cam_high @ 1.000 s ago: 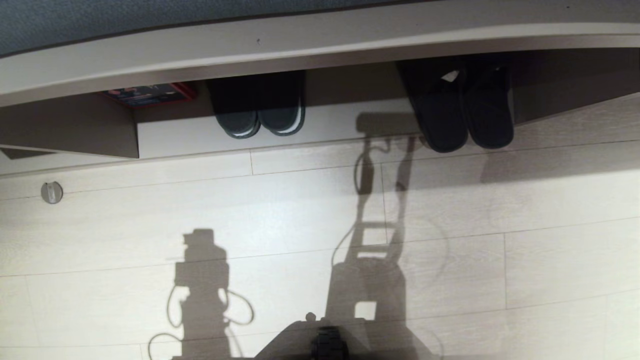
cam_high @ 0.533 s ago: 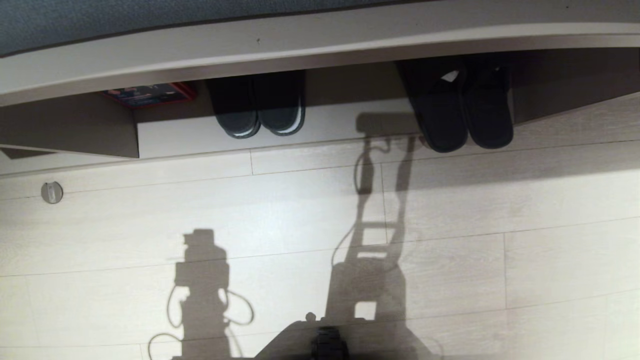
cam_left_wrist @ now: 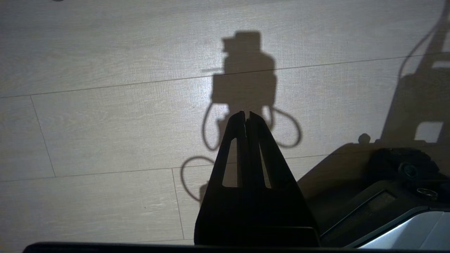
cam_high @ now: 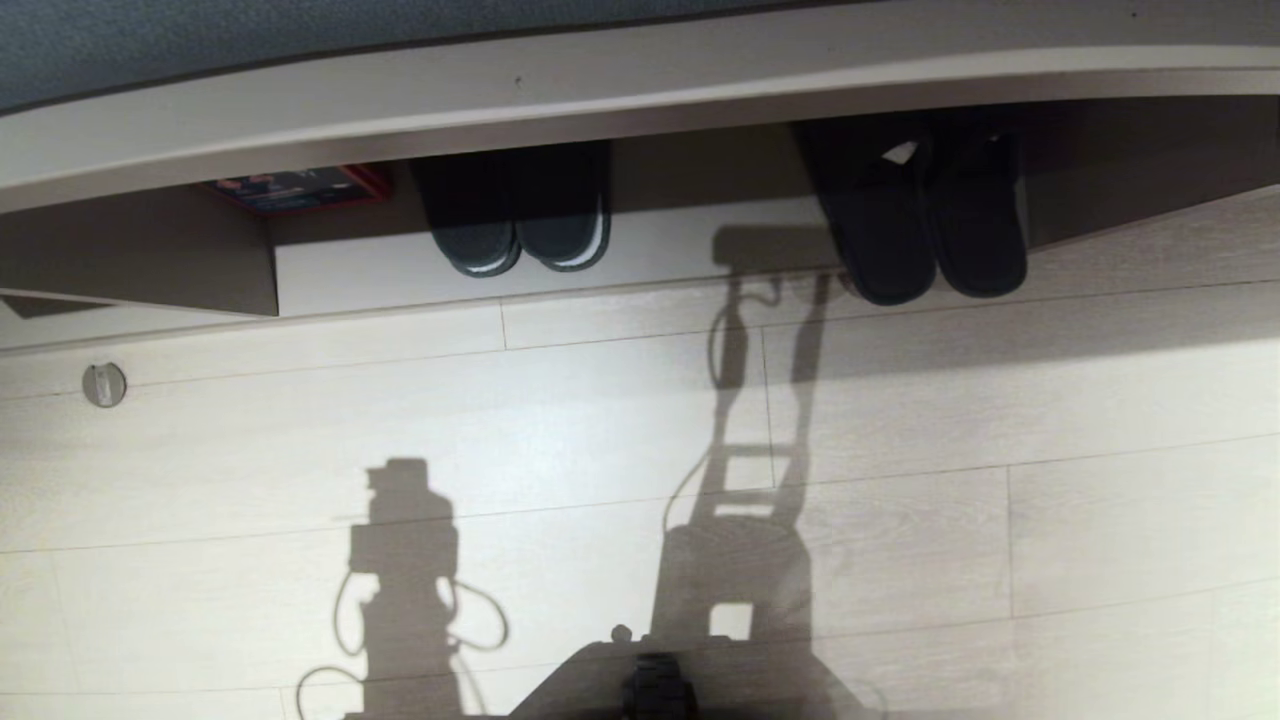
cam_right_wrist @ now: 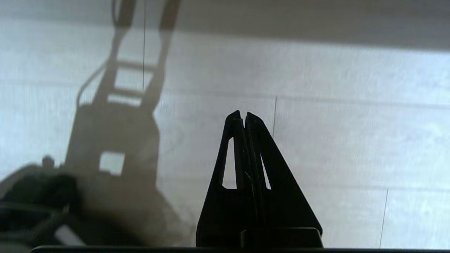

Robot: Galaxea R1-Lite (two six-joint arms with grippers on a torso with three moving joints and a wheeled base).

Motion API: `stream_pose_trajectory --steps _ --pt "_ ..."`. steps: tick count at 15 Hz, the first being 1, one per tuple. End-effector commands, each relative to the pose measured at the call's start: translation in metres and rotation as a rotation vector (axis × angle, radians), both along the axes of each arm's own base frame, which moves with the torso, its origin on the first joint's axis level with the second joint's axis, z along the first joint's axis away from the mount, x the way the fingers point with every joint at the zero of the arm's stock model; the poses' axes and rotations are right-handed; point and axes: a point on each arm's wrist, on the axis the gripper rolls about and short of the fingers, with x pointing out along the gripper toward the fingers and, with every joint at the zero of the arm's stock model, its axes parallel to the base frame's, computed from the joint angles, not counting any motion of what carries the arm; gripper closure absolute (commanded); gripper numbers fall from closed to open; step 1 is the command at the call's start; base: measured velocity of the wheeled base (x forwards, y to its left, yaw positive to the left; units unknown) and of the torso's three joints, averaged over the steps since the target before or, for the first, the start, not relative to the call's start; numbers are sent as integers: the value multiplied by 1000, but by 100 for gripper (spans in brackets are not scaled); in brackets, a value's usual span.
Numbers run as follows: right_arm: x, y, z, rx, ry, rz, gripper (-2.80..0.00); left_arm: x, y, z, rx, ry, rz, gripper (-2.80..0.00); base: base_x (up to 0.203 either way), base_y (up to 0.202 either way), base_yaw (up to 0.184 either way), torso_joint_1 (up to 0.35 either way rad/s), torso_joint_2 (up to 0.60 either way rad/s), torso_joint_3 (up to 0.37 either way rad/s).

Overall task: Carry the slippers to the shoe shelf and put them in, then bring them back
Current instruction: Pick up the slippers in the shoe cabinet

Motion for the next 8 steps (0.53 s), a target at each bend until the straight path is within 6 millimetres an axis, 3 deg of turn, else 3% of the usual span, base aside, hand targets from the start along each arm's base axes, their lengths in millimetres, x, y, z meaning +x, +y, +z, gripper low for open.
stream_pose_trajectory --steps 1,3,8 --pt "-8 0 -14 -1 5 -2 0 0 0 0 0 -2 0 0 0 0 0 0 0 0" --pt "-6 0 -27 -5 130 2 0 0 0 0 2 -2 0 0 0 0 0 0 0 0" --pt "-6 0 -28 1 136 3 0 0 0 0 0 -2 0 0 0 0 0 0 0 0"
